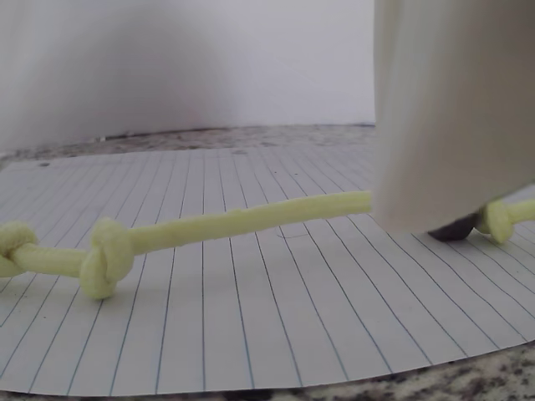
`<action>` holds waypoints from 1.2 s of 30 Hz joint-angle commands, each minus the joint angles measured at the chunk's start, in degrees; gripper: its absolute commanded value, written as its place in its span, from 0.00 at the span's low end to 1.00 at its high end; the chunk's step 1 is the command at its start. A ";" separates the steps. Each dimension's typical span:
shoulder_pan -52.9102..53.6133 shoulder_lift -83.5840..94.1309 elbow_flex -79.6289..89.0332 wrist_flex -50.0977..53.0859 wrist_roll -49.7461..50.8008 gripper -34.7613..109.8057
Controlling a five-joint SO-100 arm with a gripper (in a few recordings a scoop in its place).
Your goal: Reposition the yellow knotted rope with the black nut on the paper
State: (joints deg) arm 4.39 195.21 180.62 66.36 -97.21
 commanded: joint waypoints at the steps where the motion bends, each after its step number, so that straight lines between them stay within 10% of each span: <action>1: 0.09 0.18 0.70 -0.09 2.11 0.24; 36: 0.35 0.18 0.26 1.76 3.16 0.27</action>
State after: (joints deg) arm 4.39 195.21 180.62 67.94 -94.57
